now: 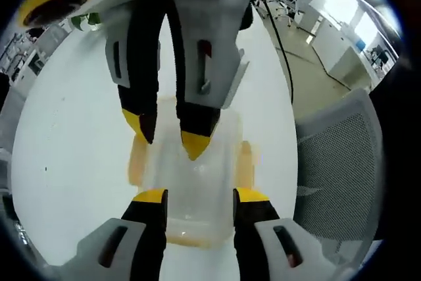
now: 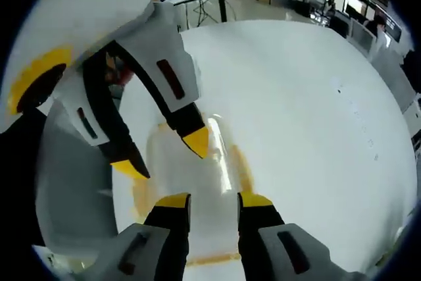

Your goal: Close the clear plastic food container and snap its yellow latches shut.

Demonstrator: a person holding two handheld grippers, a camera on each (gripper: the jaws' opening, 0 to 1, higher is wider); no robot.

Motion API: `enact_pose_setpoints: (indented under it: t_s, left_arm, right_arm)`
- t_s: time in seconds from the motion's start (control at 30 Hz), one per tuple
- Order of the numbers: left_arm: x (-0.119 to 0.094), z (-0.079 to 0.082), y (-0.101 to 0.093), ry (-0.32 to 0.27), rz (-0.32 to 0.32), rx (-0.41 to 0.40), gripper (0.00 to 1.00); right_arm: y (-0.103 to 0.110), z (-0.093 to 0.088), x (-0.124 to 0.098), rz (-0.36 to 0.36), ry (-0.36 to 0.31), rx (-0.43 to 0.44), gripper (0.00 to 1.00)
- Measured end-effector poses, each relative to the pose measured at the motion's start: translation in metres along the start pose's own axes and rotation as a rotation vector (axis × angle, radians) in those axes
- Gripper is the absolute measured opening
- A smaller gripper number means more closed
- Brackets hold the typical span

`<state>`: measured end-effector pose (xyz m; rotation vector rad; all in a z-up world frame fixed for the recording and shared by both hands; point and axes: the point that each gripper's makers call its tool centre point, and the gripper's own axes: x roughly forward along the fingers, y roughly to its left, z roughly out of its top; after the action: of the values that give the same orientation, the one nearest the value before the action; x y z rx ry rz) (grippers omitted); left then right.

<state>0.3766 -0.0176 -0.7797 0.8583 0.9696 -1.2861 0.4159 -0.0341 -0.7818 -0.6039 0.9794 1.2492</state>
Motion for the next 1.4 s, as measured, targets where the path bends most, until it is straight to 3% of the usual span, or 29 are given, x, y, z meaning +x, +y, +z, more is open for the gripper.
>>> enact_pose_setpoints:
  t_s: [0.13,0.23,0.4,0.67,0.8,0.9,1.1,1.17,1.27,1.4]
  left_arm:
    - [0.0,0.006,-0.005,-0.02,0.014,0.0,0.41]
    - [0.002,0.003,-0.005,0.019,0.057,0.071,0.43]
    - [0.001,0.008,-0.003,0.022,0.134,0.096,0.44]
    - [0.0,0.01,-0.004,0.041,0.183,0.118,0.44]
    - [-0.001,0.011,-0.004,0.056,0.208,0.126,0.44]
    - [0.0,0.015,-0.006,0.049,0.217,0.129,0.48]
    - [0.007,0.016,-0.009,0.086,0.249,0.17,0.52]
    - [0.008,0.018,-0.009,0.093,0.265,0.171,0.52]
    - [0.012,0.018,-0.008,0.108,0.281,0.166,0.53]
    - [0.018,0.008,-0.011,0.149,0.286,0.168,0.53]
  right_arm:
    - [-0.001,0.004,0.0,0.008,-0.022,0.027,0.23]
    - [0.0,0.003,-0.001,0.013,-0.012,0.024,0.24]
    - [-0.004,0.005,-0.002,0.001,-0.017,0.014,0.26]
    - [-0.009,0.008,-0.001,0.0,-0.011,0.012,0.25]
    - [-0.008,0.018,-0.004,0.013,-0.047,0.032,0.26]
    - [-0.015,0.013,-0.002,-0.01,-0.005,-0.008,0.28]
    - [-0.013,0.004,0.008,0.029,0.023,-0.015,0.33]
    - [-0.009,0.007,0.01,0.074,-0.001,0.034,0.33]
    - [-0.014,0.004,0.011,0.091,0.009,0.038,0.34]
    - [-0.01,0.001,0.012,0.142,0.027,0.071,0.35]
